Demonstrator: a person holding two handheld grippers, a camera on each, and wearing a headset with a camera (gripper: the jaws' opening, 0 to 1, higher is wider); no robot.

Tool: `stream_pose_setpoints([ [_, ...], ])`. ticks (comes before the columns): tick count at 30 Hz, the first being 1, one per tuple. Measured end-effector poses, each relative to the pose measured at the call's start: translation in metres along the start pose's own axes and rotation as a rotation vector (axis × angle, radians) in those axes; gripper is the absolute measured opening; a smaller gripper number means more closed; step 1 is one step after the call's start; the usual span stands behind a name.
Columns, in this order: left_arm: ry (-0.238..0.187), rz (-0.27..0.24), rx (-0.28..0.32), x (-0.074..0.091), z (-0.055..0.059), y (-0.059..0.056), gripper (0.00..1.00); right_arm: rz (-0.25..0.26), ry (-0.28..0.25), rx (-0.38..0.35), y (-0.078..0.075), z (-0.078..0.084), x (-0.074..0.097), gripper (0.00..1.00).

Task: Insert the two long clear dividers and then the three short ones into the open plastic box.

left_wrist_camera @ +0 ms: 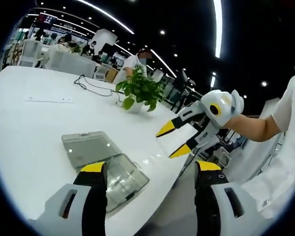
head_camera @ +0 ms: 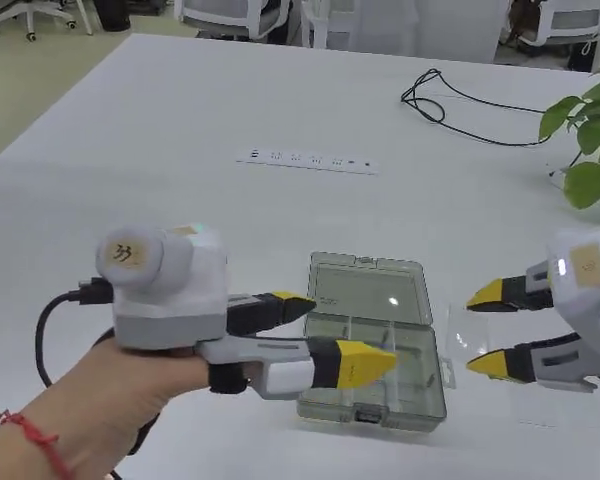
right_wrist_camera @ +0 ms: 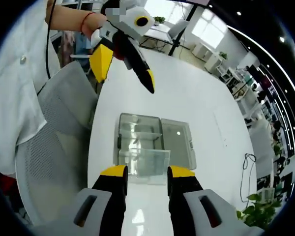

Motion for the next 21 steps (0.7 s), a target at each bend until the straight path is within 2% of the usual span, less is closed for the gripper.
stream_pose_setpoints([
  [3, 0.001, 0.019, 0.050, -0.007, 0.001, -0.006, 0.66, 0.004, -0.011, 0.010, 0.004, -0.012, 0.002, 0.33],
  [6, -0.018, 0.040, 0.145, -0.014, 0.000, -0.013, 0.58, 0.010, -0.015, 0.026, 0.007, -0.021, 0.003, 0.33],
  [8, -0.003, 0.055, 0.180, -0.018, 0.003, -0.016, 0.49, 0.014, -0.017, 0.038, 0.009, -0.025, 0.003, 0.33],
  [10, -0.004, 0.064, 0.196, -0.022, 0.005, -0.018, 0.43, 0.017, -0.019, 0.046, 0.011, -0.030, 0.003, 0.33],
  [13, 0.004, 0.080, 0.253, -0.027, 0.009, -0.023, 0.39, 0.017, -0.025, 0.051, 0.014, -0.036, 0.003, 0.33],
  [17, 0.023, 0.106, 0.293, -0.032, 0.014, -0.028, 0.30, 0.018, -0.023, 0.068, 0.017, -0.041, 0.003, 0.33],
  [21, 0.020, 0.120, 0.319, -0.034, 0.014, -0.031, 0.20, 0.016, -0.020, 0.078, 0.020, -0.044, 0.003, 0.33],
])
Point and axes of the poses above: the centre of the closed fingertips' face, and the gripper's own axes: x roughly backward along the fingers, y roughly to its left, z roughly out of its underside, the point moved 5 cm from there along x, roughly backward along the fingers, and after that the axes turned 12 degrees about -y, right-handed, at the moved point
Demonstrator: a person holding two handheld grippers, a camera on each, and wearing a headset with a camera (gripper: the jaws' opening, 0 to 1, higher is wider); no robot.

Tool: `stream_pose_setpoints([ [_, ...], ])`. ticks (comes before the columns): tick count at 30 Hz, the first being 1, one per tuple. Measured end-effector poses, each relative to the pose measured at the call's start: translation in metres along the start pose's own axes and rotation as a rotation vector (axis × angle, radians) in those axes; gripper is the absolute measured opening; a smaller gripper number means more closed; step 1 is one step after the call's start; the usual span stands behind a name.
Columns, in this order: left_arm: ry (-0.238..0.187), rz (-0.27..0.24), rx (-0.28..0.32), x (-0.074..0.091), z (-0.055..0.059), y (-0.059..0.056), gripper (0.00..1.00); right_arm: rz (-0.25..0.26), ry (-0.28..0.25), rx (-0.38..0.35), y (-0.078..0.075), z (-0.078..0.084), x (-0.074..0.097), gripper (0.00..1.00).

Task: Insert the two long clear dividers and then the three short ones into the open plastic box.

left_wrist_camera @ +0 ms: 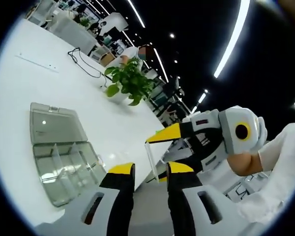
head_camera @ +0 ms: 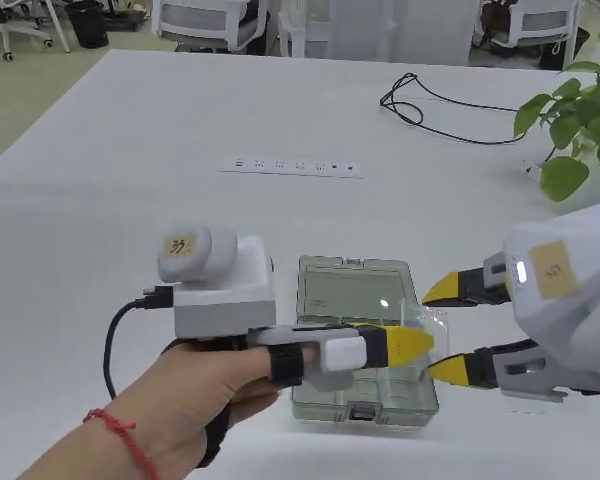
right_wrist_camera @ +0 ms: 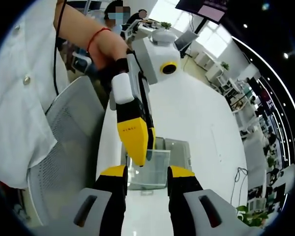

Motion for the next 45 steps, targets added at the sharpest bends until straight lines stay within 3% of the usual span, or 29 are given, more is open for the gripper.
stream_pose_setpoints([
  [3, 0.005, 0.008, 0.019, -0.001, 0.001, -0.001, 0.13, -0.001, -0.002, 0.001, 0.001, -0.002, 0.000, 0.33],
  [16, 0.027, 0.024, 0.023, 0.000, 0.005, -0.002, 0.00, -0.007, 0.004, 0.018, 0.003, -0.005, -0.001, 0.33],
  [24, 0.013, 0.032, 0.042, 0.000, 0.005, -0.001, 0.00, -0.008, 0.006, 0.026, 0.003, -0.005, -0.002, 0.33],
  [32, 0.002, 0.027, 0.012, 0.000, 0.004, 0.000, 0.00, 0.005, -0.011, 0.002, -0.002, -0.007, -0.001, 0.35],
  [38, 0.033, 0.077, -0.206, 0.007, 0.005, 0.002, 0.00, -0.013, -0.075, -0.081, -0.011, -0.009, 0.006, 0.35],
  [40, 0.025, 0.095, -0.333, 0.009, 0.004, 0.006, 0.00, -0.053, -0.100, -0.126, -0.011, -0.009, 0.007, 0.33],
  [42, 0.050, 0.115, -0.332, 0.012, 0.007, 0.004, 0.00, -0.082, -0.120, -0.150, -0.013, -0.010, 0.008, 0.32],
  [45, 0.067, 0.162, -0.427, 0.015, 0.007, 0.003, 0.00, -0.156, -0.146, -0.185, -0.015, -0.007, 0.007, 0.29],
])
Point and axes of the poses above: the centre of the closed fingertips' face, and the gripper's own axes: x roughly backward along the fingers, y roughly to its left, z roughly out of its underside, the point moved 5 cm from there along x, roughly backward along the fingers, and after that the axes turned 12 degrees about -y, right-handed, at the moved point
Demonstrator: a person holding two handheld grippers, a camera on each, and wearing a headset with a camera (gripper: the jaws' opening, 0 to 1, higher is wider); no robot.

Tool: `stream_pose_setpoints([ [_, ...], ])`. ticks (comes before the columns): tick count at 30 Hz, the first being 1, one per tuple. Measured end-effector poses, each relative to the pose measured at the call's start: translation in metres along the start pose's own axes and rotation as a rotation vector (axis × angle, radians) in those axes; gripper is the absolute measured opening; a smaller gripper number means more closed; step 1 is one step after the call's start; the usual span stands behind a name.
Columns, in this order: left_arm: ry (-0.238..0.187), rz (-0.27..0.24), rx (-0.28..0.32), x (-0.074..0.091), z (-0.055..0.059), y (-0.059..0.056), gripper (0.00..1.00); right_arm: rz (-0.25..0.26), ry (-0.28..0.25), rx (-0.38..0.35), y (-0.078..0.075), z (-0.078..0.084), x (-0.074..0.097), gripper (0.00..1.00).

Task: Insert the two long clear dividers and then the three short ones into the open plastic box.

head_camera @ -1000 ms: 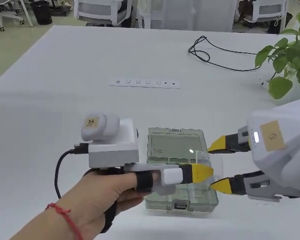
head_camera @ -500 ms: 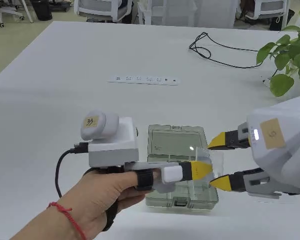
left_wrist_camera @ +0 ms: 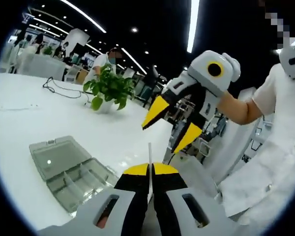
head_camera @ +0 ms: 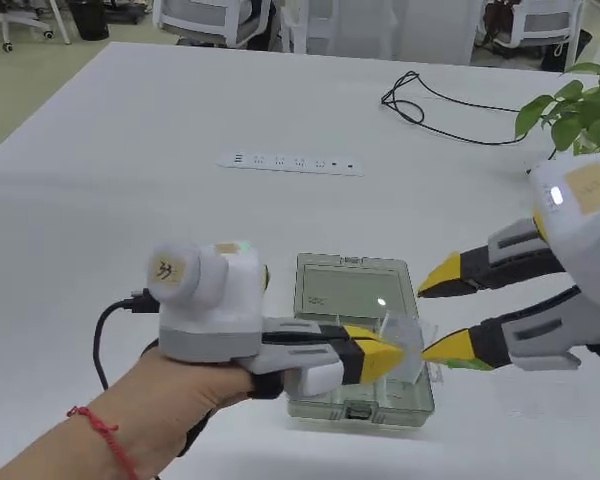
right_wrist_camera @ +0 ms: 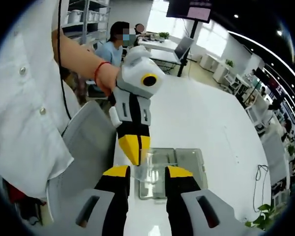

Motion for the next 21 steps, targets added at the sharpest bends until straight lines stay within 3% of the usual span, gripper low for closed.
stream_pose_setpoints([
  [3, 0.013, 0.049, -0.084, 0.002, 0.000, -0.004, 0.00, -0.068, -0.039, -0.063, 0.000, -0.001, -0.002, 0.25],
  [5, 0.007, 0.071, -0.106, 0.004, 0.000, -0.006, 0.00, -0.117, -0.053, -0.110, 0.003, -0.003, -0.005, 0.22],
  [9, -0.024, 0.103, -0.132, 0.008, -0.003, -0.010, 0.00, -0.204, -0.056, -0.132, 0.008, -0.004, -0.011, 0.18],
  [16, -0.036, 0.116, -0.151, 0.014, -0.002, -0.012, 0.00, -0.274, -0.076, -0.190, 0.006, -0.006, -0.017, 0.10],
  [21, -0.045, 0.108, -0.152, 0.015, -0.001, -0.012, 0.00, -0.310, -0.074, -0.193, 0.011, -0.007, -0.021, 0.07],
])
Point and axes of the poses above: the centre of the closed fingertips' face, and the gripper's own axes: x roughly backward along the fingers, y roughly to its left, z roughly out of its underside, the point moved 5 cm from there along x, roughly backward along the fingers, and after that the axes turned 12 degrees about -y, right-handed, at the moved point
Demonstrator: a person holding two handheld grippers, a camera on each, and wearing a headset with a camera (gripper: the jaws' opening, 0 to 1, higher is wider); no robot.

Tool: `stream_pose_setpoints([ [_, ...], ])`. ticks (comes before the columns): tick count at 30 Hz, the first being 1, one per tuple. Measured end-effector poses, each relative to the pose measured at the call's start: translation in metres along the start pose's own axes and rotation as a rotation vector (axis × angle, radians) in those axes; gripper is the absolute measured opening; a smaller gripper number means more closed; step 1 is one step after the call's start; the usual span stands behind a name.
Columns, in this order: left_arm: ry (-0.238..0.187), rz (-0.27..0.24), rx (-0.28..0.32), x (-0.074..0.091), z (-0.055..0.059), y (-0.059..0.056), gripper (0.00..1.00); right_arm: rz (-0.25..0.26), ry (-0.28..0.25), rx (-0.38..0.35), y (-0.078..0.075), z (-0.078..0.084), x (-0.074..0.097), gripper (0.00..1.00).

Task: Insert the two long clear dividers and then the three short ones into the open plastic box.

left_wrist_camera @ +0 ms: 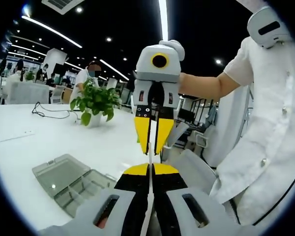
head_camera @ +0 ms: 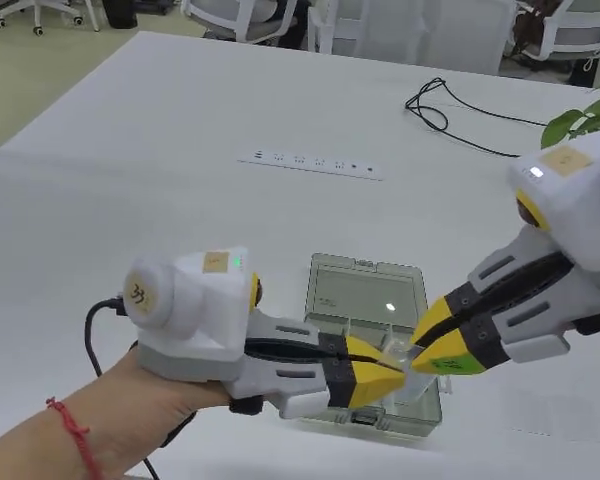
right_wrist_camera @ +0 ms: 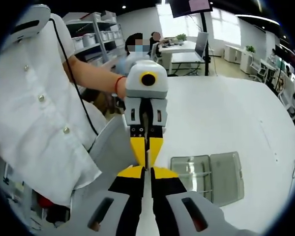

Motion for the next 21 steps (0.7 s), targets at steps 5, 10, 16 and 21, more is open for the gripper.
stream_pose_setpoints([
  [5, -0.003, 0.002, -0.005, 0.0004, 0.0008, -0.0004, 0.00, -0.016, 0.003, -0.014, -0.0014, 0.0005, -0.0017, 0.04],
  [10, 0.002, -0.002, -0.014, 0.0010, 0.0019, 0.0001, 0.00, -0.024, 0.008, -0.014, -0.0015, 0.0012, -0.0037, 0.03],
  [16, 0.012, -0.007, -0.023, 0.0020, 0.0036, -0.0006, 0.00, -0.026, 0.011, -0.012, -0.0009, 0.0024, -0.0060, 0.03],
  [21, 0.008, -0.020, -0.021, 0.0038, 0.0044, 0.0000, 0.00, -0.023, 0.013, -0.008, -0.0006, 0.0016, -0.0076, 0.03],
])
Point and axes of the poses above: the centre of the closed fingertips' face, and the gripper's own axes: x roughly backward along the fingers, y roughly to its left, z roughly out of its underside, the point moved 5 cm from there along x, roughly backward along the fingers, and after that the axes turned 12 degrees about -y, right-handed, at the moved point
